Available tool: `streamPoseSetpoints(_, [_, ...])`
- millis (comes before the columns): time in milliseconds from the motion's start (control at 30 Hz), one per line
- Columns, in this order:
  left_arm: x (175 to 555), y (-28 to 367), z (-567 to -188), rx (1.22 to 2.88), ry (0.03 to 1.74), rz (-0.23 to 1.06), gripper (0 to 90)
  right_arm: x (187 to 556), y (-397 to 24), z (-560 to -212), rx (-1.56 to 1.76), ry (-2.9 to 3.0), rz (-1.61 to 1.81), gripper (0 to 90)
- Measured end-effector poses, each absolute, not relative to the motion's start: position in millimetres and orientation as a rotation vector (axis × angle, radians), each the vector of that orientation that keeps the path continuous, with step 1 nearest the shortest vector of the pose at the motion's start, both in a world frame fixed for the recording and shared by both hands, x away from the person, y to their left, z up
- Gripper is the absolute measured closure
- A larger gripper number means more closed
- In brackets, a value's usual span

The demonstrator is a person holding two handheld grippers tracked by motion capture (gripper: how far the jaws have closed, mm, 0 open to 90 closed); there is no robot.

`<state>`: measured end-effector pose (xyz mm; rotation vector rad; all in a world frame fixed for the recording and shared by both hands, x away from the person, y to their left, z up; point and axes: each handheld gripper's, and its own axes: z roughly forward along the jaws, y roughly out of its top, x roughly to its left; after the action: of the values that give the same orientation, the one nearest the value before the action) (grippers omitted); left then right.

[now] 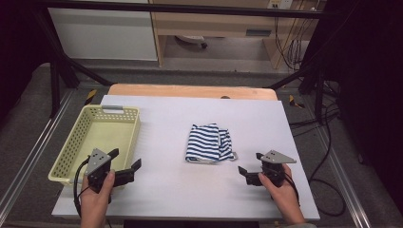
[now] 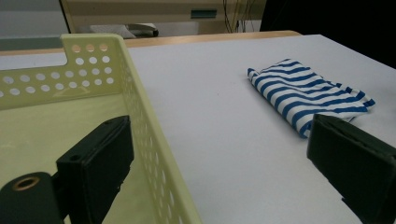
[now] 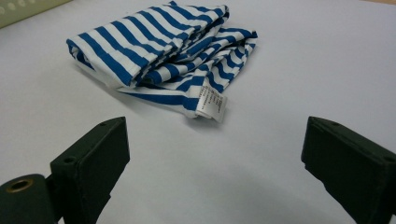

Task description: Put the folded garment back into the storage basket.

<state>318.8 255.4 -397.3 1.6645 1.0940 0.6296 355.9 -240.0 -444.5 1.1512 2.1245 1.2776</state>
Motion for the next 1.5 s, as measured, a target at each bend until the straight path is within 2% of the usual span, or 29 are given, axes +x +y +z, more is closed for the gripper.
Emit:
streamPoseSetpoints(367, [317,243,-398,1.692,1.032,0.625,7.0,355,-240,-444,1.125,2.152,1.285,6.5])
streamPoseSetpoints(433, [316,239,-396,1.697,0.989,0.666,5.3,354,-239,-444,1.116,2.154,1.299,6.6])
streamPoseSetpoints(633, [317,233,-395,1.698,0.952,0.676,5.9,354,-236,-443,1.088,2.166,1.306,5.7])
streamPoseSetpoints(833, [319,208,-397,1.720,0.894,0.592,8.7,355,-235,-445,1.105,2.157,1.298,5.6])
streamPoseSetpoints(1100, [338,148,-419,1.936,0.840,0.536,8.5,352,-236,-444,1.098,2.163,1.285,5.8])
streamPoseSetpoints(1367, [356,124,-436,2.042,0.846,0.482,9.3,352,-235,-443,1.091,2.170,1.293,5.8])
streamPoseSetpoints(1500, [366,120,-443,2.068,0.868,0.395,10.5,352,-235,-444,1.089,2.177,1.279,6.0])
